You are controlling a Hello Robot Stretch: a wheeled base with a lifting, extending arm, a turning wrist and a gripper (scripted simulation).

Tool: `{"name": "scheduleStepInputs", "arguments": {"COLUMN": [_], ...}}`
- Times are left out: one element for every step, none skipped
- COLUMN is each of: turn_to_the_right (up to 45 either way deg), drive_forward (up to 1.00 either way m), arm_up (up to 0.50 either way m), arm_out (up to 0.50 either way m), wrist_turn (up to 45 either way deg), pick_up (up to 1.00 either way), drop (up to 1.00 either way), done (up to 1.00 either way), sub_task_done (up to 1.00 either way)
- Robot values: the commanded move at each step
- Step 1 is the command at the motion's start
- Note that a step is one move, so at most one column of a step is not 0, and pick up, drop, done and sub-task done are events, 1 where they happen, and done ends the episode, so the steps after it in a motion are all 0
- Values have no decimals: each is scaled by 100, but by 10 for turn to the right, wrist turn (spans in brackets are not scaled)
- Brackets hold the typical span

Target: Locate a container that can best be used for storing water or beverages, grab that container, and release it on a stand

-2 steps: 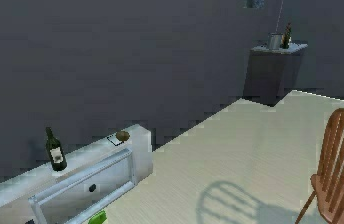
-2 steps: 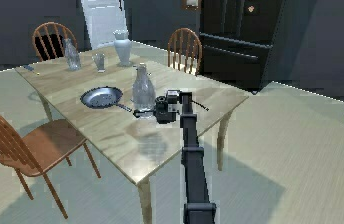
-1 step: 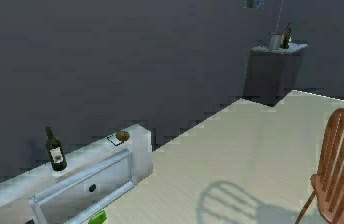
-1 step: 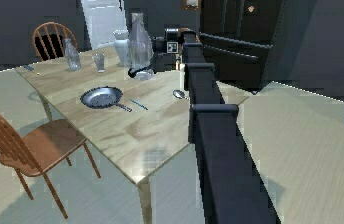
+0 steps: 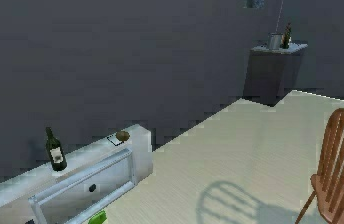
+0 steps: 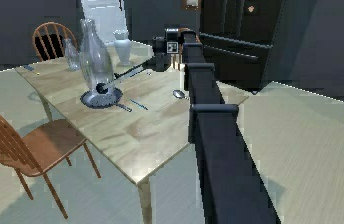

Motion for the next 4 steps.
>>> {"name": "scheduleStepInputs", "arguments": {"turn_to_the_right": [0,0,0,-450], "drive_forward": [0,0,0,0], "arm_up": [0,0,0,0], "arm_out": [0,0,-48,0], "wrist_turn": [-450,-150,0,0], "pick_up": [0,0,0,0], "drop": [0,0,0,0], "done": [0,0,0,0], "sub_task_done": [0,0,0,0]}}
